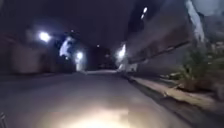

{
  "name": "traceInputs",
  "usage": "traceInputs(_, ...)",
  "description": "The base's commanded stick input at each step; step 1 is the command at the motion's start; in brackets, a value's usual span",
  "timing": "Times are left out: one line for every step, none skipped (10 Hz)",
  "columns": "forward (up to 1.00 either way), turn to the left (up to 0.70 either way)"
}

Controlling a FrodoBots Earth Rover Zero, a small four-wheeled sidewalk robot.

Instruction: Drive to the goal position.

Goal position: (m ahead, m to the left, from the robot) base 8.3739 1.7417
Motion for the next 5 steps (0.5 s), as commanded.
traceInputs(0.7, 0.0)
traceInputs(0.7, -0.03)
traceInputs(0.7, -0.24)
traceInputs(0.7, -0.25)
traceInputs(0.7, -0.07)
